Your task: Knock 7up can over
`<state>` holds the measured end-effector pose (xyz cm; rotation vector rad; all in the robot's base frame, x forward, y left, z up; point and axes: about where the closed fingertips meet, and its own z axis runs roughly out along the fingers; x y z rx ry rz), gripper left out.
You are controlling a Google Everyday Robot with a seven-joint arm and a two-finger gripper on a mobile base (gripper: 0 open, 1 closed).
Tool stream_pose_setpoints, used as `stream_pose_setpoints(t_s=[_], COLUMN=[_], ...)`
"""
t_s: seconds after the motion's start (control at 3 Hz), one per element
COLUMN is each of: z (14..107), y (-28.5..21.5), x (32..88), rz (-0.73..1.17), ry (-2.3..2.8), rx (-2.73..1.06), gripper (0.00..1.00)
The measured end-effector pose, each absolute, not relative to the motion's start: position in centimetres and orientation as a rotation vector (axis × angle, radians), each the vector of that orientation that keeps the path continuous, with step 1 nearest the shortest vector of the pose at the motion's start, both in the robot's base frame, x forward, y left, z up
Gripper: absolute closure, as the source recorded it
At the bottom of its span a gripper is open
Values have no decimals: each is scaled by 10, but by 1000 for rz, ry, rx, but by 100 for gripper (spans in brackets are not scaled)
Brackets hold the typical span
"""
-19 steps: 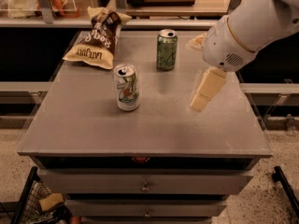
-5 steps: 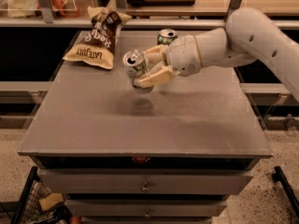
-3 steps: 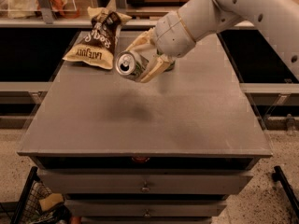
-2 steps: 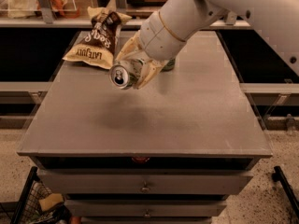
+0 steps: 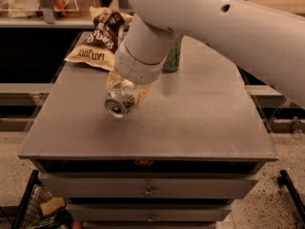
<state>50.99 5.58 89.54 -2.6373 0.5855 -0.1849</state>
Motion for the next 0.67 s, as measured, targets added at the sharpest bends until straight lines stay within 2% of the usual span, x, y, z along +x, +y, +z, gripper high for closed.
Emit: stream_pose_setpoints(t_s=[0.33, 0.67], z=[883, 874], y=[65, 73], x=[502, 496], rz=[-267, -307], ry=[526, 499], rx=[-2724, -2781], gripper=[100, 84])
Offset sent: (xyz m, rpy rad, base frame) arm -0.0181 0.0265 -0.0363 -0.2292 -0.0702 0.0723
